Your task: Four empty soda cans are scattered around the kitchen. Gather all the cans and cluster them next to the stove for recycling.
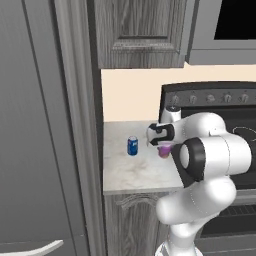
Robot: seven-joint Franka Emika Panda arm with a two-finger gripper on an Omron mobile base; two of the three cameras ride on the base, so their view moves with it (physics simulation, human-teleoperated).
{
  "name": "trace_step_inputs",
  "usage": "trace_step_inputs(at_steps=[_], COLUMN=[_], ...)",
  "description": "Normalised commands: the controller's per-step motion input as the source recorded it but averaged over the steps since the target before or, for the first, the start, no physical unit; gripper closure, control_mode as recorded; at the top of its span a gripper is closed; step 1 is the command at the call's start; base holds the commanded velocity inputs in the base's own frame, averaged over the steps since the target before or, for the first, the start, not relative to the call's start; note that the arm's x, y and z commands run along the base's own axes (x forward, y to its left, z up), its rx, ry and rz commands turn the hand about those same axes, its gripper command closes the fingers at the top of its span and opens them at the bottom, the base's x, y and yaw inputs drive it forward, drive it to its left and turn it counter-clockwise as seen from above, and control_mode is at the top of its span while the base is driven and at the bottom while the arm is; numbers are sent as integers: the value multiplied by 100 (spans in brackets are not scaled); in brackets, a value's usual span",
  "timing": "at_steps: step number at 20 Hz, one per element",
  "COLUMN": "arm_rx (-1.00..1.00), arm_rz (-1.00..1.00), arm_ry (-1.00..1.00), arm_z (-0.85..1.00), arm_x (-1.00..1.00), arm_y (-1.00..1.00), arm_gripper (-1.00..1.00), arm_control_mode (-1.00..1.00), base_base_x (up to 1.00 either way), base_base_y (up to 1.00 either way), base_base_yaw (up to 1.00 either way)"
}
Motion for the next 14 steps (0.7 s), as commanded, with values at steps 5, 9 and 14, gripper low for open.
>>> trace_step_inputs(at_steps=[5,9,14], arm_rx=[0,0,0], arm_rz=[0,0,0], arm_ry=[0,0,0], arm_z=[-11,-9,-1], arm_x=[5,3,0], arm_y=[0,0,0], arm_gripper=[100,100,100], arm_control_mode=[-100,-100,-100], base_base_x=[0,0,0], base_base_y=[0,0,0], base_base_yaw=[0,0,0])
